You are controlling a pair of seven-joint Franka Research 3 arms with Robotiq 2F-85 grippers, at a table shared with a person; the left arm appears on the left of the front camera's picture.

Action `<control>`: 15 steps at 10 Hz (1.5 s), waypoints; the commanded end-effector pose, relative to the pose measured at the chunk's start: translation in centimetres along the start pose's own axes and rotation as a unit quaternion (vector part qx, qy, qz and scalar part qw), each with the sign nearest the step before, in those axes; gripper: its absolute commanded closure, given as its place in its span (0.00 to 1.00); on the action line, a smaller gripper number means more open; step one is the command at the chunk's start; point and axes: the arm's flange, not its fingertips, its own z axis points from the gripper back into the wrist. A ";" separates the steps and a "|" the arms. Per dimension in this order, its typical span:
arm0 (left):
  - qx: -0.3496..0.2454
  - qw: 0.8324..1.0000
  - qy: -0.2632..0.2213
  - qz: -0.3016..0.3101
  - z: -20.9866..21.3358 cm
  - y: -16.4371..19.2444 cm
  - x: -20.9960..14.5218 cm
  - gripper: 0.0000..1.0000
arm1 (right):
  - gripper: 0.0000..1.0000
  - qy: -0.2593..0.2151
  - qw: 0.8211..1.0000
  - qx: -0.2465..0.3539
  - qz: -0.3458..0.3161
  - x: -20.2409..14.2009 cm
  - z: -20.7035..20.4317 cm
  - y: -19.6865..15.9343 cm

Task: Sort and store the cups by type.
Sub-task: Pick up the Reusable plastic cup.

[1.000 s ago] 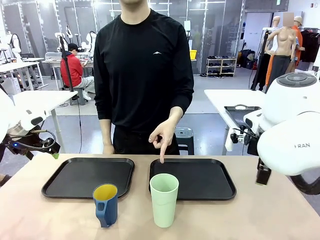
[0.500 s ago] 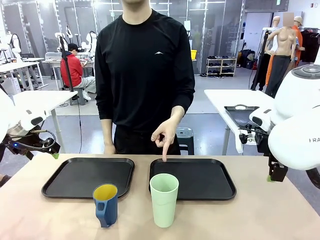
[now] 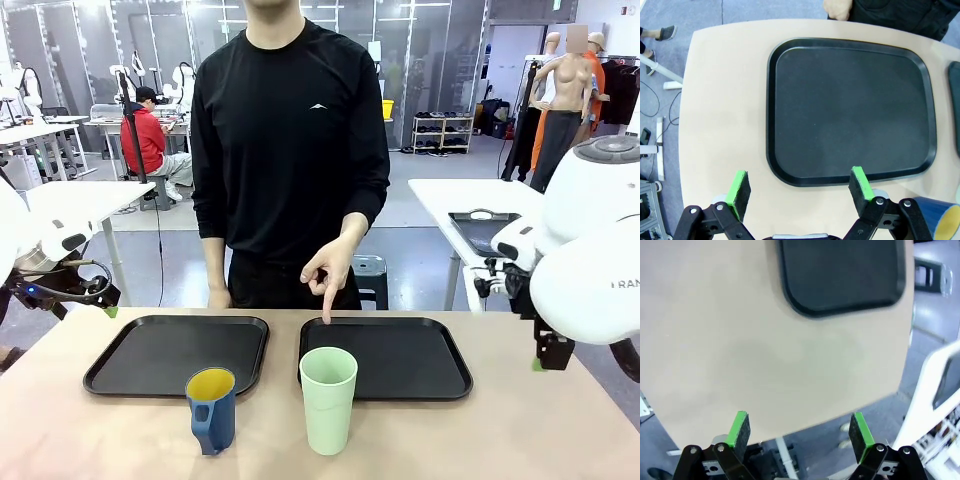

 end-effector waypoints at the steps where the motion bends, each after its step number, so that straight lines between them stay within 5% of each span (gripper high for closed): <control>1: 0.000 1.000 0.000 0.000 0.0 0.0 0.0 0.00 | 0.00 -0.063 0.994 0.034 0.083 0.2 -2.2 0.9; 4: 0.000 1.000 0.000 0.000 0.0 0.0 0.0 0.00 | 0.00 -0.211 0.970 0.053 0.105 1.8 -4.8 3.1; 9: 0.000 1.000 0.000 0.000 0.0 0.0 0.0 0.00 | 0.00 -0.451 0.888 0.071 0.053 4.9 -8.1 5.6; 11: 0.000 1.000 0.000 0.000 0.0 0.0 0.0 0.00 | 0.00 -0.457 0.883 0.098 0.047 5.0 -9.0 6.1; 12: 0.000 1.000 0.000 0.000 0.0 0.0 0.0 0.00 | 0.00 -0.492 0.860 0.122 0.051 4.9 -9.1 6.2; 15: 0.000 1.000 0.000 0.000 0.0 0.0 0.0 0.00 | 0.00 -0.531 0.836 0.133 0.035 4.7 -10.2 6.2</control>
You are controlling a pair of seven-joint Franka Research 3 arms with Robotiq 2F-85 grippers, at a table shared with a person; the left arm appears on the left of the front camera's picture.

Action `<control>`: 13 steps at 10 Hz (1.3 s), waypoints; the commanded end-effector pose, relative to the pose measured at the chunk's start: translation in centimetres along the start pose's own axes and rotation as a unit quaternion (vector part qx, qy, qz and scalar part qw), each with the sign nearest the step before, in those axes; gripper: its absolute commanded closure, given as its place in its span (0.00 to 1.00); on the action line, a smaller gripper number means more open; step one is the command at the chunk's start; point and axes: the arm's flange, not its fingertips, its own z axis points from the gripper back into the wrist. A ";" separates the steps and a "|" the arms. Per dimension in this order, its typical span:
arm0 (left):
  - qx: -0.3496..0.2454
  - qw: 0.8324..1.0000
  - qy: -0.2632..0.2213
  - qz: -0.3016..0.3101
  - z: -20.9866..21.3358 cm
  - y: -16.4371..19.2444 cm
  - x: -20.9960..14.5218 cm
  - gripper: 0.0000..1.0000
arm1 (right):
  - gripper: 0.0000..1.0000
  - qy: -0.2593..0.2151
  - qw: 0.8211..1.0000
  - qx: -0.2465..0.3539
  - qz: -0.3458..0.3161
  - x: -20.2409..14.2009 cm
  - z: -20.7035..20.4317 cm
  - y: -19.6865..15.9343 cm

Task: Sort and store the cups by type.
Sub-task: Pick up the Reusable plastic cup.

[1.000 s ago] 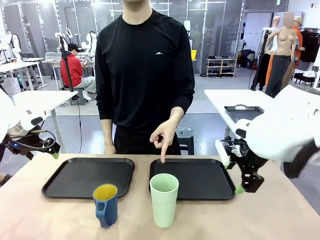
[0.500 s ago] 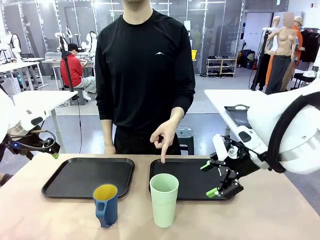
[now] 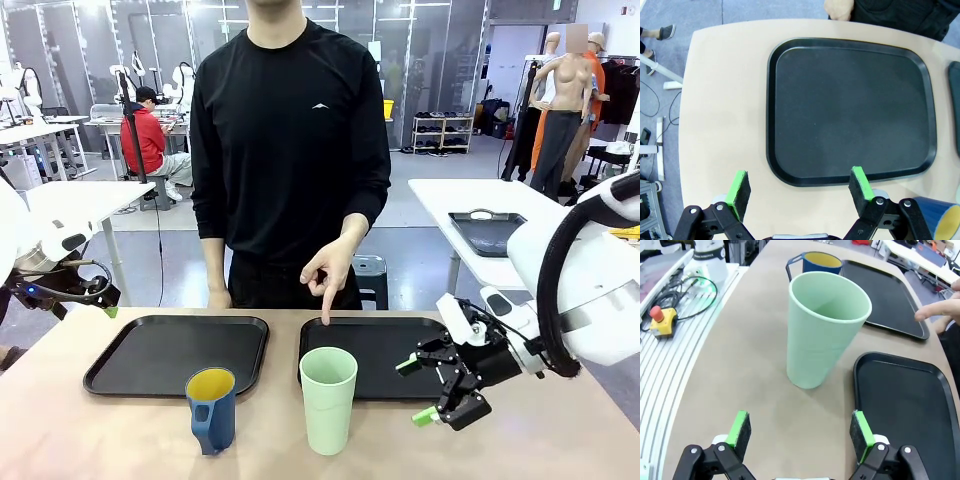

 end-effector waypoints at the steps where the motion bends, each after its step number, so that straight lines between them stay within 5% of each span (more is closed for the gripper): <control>1: 0.000 1.000 0.000 0.000 0.0 0.0 0.0 0.00 | 0.00 -0.034 0.999 -0.020 0.010 -0.8 -0.4 1.1; 8: 0.000 1.000 0.000 0.000 0.0 0.0 0.0 0.00 | 0.00 -0.026 0.999 -0.020 -0.009 -0.7 0.0 -0.1; 11: 0.000 1.000 0.000 0.000 0.0 0.0 0.0 0.00 | 0.00 -0.108 0.992 -0.041 -0.056 -3.0 -2.1 -3.2; 13: 0.000 1.000 0.000 0.000 0.0 0.0 0.0 0.00 | 0.00 -0.106 0.992 -0.045 -0.058 -3.7 -3.4 -3.9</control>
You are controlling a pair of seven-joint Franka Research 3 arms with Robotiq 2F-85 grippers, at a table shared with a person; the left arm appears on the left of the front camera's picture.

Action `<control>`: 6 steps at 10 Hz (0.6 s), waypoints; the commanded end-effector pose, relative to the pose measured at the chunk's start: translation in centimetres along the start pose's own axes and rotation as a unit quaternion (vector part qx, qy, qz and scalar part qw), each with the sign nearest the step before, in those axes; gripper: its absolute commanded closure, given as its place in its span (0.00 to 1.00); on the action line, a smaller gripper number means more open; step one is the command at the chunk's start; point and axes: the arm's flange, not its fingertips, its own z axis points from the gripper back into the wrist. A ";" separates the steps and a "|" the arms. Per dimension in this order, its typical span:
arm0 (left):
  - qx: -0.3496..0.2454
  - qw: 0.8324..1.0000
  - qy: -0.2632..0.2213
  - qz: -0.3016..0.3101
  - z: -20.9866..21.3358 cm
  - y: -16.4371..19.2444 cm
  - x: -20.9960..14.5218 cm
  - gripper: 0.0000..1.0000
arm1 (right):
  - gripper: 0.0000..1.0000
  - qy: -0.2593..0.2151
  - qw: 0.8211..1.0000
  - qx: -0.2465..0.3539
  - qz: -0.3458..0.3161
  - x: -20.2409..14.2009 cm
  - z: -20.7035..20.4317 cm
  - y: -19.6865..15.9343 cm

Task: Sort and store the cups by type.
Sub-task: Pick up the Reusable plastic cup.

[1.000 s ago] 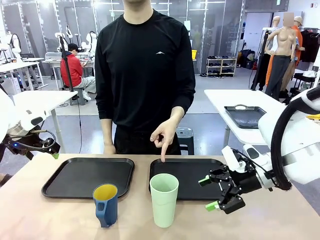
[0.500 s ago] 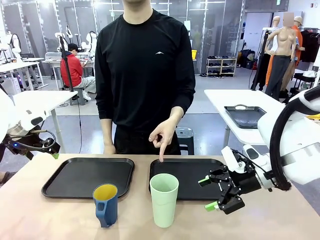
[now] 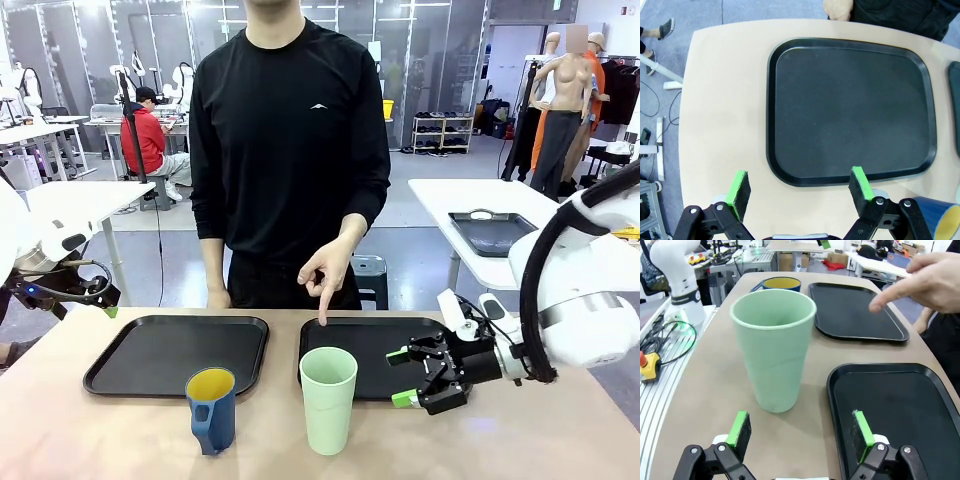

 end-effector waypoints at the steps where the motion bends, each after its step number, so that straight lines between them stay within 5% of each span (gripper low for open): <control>1: 0.000 1.000 0.000 0.000 0.0 0.0 0.0 0.00 | 0.00 -0.012 1.000 0.002 0.019 -0.8 -1.8 -1.0; 6: 0.000 1.000 0.000 0.000 0.0 0.0 0.0 0.00 | 0.00 -0.033 0.998 0.048 0.022 -1.3 -5.3 -1.7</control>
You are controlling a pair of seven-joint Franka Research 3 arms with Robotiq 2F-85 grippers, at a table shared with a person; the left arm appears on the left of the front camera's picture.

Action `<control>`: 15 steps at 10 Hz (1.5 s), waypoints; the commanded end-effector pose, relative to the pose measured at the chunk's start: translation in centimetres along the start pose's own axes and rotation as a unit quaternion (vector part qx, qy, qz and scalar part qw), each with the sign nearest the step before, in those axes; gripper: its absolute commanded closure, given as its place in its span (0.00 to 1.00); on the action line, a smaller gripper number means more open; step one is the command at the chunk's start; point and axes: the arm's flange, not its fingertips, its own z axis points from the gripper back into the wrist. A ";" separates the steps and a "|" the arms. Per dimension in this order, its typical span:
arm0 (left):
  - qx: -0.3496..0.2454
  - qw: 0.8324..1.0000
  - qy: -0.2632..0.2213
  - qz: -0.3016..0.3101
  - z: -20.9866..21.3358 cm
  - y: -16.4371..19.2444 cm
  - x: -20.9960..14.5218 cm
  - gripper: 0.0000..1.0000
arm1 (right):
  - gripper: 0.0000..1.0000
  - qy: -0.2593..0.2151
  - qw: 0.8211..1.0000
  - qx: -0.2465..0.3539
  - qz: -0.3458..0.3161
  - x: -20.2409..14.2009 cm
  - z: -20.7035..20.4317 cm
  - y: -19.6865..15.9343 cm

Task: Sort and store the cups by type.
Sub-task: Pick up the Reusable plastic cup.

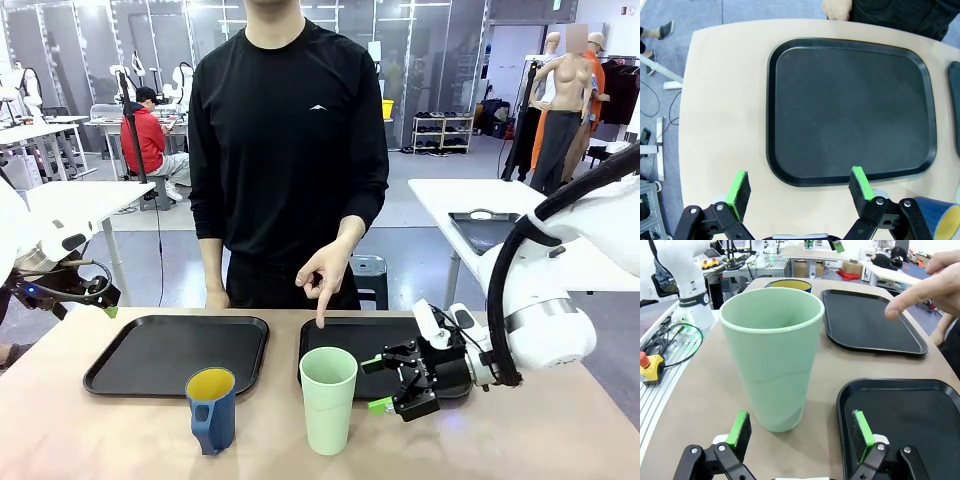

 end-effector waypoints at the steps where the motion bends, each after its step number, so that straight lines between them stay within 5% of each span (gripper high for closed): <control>1: 0.000 1.000 0.000 0.000 0.0 0.0 0.0 0.00 | 0.00 -0.017 1.000 0.012 0.015 -0.4 -1.4 -0.7; 15: 0.000 1.000 0.000 0.000 0.0 0.0 0.0 0.00 | 0.00 -0.090 0.992 0.081 0.036 -0.6 -9.2 -1.7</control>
